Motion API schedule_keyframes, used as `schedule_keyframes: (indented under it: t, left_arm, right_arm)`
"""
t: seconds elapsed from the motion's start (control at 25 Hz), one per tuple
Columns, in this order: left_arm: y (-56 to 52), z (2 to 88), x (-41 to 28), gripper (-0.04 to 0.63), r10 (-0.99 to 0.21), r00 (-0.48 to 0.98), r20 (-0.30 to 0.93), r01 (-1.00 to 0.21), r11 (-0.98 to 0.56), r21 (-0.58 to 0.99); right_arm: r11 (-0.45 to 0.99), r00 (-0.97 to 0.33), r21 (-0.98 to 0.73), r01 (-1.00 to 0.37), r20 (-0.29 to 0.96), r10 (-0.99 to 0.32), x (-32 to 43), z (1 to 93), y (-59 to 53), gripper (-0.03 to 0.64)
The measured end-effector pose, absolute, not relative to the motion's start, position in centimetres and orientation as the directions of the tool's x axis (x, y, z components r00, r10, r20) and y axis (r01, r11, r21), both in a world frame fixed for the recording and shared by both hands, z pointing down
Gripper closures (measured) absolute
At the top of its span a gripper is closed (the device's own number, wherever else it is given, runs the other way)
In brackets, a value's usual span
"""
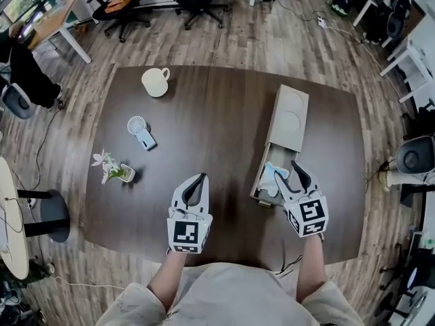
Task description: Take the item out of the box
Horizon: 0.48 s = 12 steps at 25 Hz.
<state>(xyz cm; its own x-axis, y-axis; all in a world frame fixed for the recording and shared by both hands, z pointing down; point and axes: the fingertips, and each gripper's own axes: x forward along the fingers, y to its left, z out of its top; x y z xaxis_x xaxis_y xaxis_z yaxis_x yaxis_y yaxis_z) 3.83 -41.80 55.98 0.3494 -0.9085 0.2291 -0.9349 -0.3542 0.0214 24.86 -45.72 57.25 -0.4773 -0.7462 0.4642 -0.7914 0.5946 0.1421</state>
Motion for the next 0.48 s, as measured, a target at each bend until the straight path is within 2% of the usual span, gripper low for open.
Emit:
schedule_keyframes:
  t: [0.24,0.48]
  left_arm:
    - [-41.4,58.8,4.4,0.594,-0.885,0.37,0.282,-0.926,-0.374,0.043]
    - [-41.0,60.1,5.0,0.594,-0.868,0.39,0.308,-0.918,-0.395,0.049]
  right_arm:
    - [0.749,-0.48,0.162,-0.643,0.677,-0.558,23.0,63.5,-43.8,0.391]
    - [0.84,-0.378,0.182,-0.511,0.83,-0.41,23.0,67.3,-43.0,0.397]
